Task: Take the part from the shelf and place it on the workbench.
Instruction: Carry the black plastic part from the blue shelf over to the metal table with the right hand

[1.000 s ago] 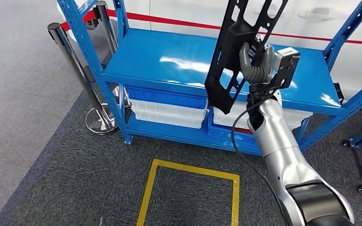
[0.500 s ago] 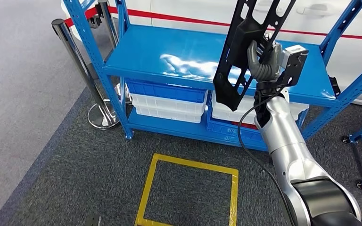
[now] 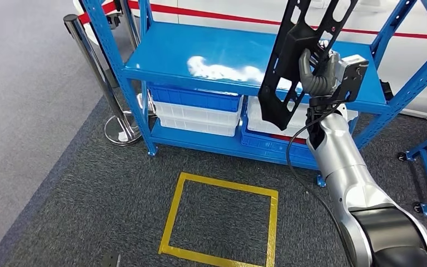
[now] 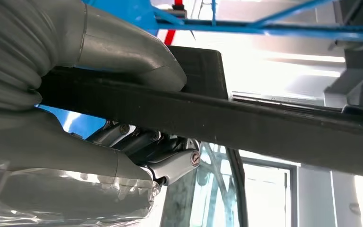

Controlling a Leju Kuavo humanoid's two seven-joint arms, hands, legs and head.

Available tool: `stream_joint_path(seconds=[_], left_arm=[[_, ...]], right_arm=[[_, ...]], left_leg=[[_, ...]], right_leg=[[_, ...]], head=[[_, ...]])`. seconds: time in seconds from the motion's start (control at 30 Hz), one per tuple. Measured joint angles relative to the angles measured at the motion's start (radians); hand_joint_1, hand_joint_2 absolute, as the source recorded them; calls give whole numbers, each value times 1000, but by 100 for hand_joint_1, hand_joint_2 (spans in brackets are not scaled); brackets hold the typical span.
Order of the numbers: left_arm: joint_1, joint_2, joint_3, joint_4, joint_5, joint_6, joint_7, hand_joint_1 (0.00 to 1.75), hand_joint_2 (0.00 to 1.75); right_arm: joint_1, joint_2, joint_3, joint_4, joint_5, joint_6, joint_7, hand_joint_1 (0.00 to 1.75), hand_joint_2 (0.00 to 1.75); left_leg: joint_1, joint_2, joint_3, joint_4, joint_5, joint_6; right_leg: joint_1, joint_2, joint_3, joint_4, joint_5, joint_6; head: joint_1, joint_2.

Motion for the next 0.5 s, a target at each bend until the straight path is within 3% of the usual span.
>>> stream_joint_path(seconds=[0.07,0.1,0.2,0.23,0.27,0.3,0.33,0.37,0.43,0.5], left_arm=[[3,0,0,0,0,0,0,0,175],[5,0,0,0,0,0,-1,0,175],[6,-1,0,0,-4,0,-1,0,175],[6,-1,0,0,-5,0,-1,0,175],[6,-1,0,0,-6,0,-1,0,175],[6,-1,0,0,-6,0,-1,0,175],[5,-1,0,0,-7,0,-1,0,175],[5,0,0,0,-7,0,-1,0,175],[3,0,0,0,-8,0,-2,0,175],[3,-1,0,0,-9,0,-2,0,175]], right_arm=[[-2,0,0,10,-3,0,-2,175,175],[-2,1,0,14,-3,-1,-4,175,175],[-2,3,0,17,-4,-3,-7,175,175],[-1,3,0,18,-4,-3,-7,175,175],[0,3,0,20,-4,-3,-8,175,175],[1,3,0,22,-4,-3,-8,175,175],[1,3,0,23,-4,-3,-8,175,175],[1,3,0,24,-3,-3,-8,175,175],[0,3,0,24,-3,-4,-8,175,175],[-1,4,0,24,-1,-10,-7,175,175]], left_leg=[[2,-2,-10,8,-7,-12],[4,-3,-22,32,-32,-16],[5,-3,-76,210,-163,-24],[5,-3,-87,269,-186,-24],[5,-3,-85,300,-189,-23],[3,-3,-64,293,-173,-18],[0,-3,-26,247,-148,-10],[-4,-3,23,176,-130,2],[-12,-3,108,44,-122,18],[-19,-3,132,-5,-122,24]], right_leg=[[-2,-3,-12,-1,13,-21],[-3,-5,-20,-3,21,-33],[2,-8,-49,-3,46,-53],[6,-8,-59,-3,55,-55],[10,-8,-69,-2,62,-56],[14,-7,-79,-1,70,-56],[18,-7,-87,0,77,-56],[20,-7,-93,0,83,-55],[22,-8,-102,0,96,-49],[17,-10,-106,-5,112,-36]], head=[[0,0],[0,0],[0,0],[0,0],[0,0],[0,0],[0,0],[0,0],[0,0],[0,0]])
